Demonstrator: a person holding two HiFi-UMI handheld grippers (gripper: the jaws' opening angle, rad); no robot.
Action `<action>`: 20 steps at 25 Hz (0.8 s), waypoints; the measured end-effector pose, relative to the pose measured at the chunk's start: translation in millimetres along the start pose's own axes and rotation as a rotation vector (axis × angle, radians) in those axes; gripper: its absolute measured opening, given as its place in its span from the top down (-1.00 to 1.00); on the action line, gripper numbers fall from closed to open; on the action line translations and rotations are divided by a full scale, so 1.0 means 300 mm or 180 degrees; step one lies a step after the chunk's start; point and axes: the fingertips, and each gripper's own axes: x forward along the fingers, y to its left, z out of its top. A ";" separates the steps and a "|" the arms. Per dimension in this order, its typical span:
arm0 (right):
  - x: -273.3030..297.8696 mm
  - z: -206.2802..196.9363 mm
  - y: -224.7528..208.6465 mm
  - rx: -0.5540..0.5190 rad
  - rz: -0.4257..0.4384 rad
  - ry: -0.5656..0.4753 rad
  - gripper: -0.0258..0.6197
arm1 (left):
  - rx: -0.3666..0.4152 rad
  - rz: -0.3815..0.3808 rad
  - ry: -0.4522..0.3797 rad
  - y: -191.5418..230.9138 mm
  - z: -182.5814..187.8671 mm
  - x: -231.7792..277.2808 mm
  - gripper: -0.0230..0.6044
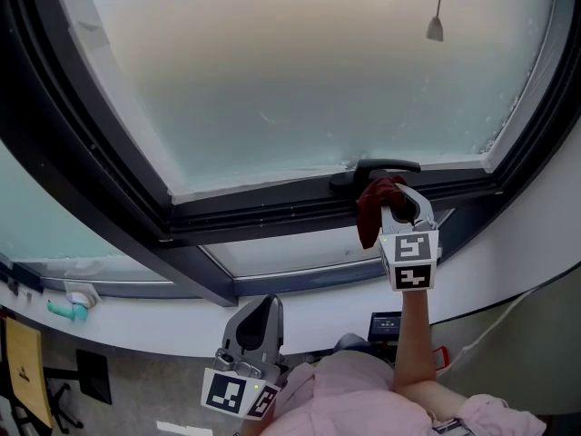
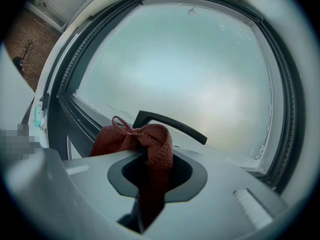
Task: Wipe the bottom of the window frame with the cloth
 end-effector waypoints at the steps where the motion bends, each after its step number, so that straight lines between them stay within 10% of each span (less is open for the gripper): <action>1: -0.001 -0.004 -0.009 -0.0003 -0.0031 0.0022 0.72 | 0.0001 -0.0005 -0.0003 0.000 0.002 0.000 0.92; 20: -0.012 -0.057 -0.147 0.0062 -0.0344 0.0158 0.72 | 0.0000 0.0007 -0.0044 0.007 0.011 0.009 0.92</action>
